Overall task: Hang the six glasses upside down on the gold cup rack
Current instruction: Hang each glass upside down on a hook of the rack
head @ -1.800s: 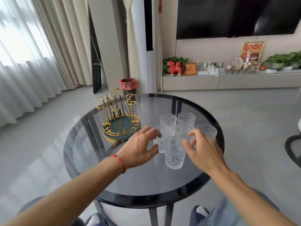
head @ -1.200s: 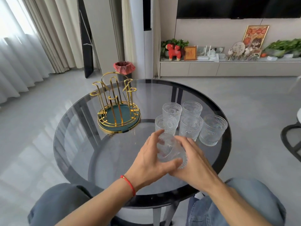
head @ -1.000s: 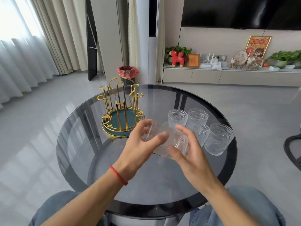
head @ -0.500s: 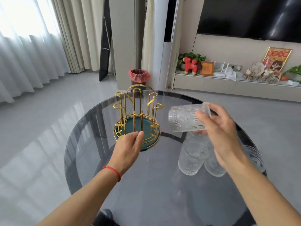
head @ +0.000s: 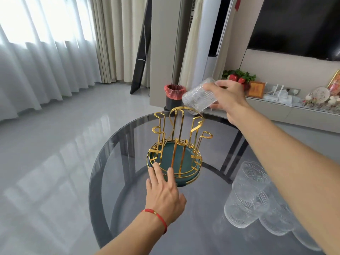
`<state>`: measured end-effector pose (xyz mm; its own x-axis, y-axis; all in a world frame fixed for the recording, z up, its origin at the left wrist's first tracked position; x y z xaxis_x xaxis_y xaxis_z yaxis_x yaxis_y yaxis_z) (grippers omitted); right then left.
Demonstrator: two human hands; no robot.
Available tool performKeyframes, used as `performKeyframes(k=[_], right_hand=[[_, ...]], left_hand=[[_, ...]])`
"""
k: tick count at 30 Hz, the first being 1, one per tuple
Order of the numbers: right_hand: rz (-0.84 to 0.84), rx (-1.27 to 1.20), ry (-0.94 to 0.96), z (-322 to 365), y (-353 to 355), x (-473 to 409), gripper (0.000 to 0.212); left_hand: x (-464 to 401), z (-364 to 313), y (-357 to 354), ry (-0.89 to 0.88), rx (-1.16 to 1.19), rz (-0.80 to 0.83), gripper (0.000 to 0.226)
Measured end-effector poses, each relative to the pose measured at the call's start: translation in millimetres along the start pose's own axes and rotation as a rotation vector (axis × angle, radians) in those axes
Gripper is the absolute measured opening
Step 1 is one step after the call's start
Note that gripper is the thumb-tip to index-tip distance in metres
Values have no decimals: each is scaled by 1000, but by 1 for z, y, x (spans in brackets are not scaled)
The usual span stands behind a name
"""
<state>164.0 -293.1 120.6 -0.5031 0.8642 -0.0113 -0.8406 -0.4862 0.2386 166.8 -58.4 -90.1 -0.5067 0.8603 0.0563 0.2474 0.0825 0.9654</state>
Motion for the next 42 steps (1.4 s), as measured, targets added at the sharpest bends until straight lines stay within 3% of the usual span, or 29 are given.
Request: performKeyframes(k=[3,10,15,24,28,33,37,39,42], right_hand=[[107,158,7,2,-35,-18,72],[484,525,-35,-6,-80,-37,63],[724,644,-121,-20,-95,-39,75],[823,615,-162,-32,-100,-40,62],[713,593,-138,-32,-91,-37,59],[238,392,66,-26,-36,-21,28],[-33,453,270,-35,39,34,20],[-73,458,280,-50,76,69,18],[-31,577,233,-83,110,122,13]], left_hand=[[1,-2,-4,-21,-15,18,84],[0,-1,-2,-44,-15,19,85],[0,-3,0,-40,-8,33,85],[1,-8,-4,-19,-10,87,84],[2,-7,-3,-15,-32,81,87],[5,-6,4,-12,-39,78,86],[11,-12,15,49,-93,68,85],[17,-21,20,55,-143,31,81],[25,-42,30,-26,-208,-147,59]])
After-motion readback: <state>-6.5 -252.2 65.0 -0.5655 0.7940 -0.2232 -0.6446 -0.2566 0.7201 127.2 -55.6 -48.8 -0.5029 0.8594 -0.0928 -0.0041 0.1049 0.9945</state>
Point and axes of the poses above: each hand's wrist, its own x-axis away from the middle knuckle, its own y-axis out of the back of the hand, z = x × y, the point moved 6 cm from there along -x, towards the middle knuckle, and after that the axes turned 14 degrees about -y, right-handed, at the moved point
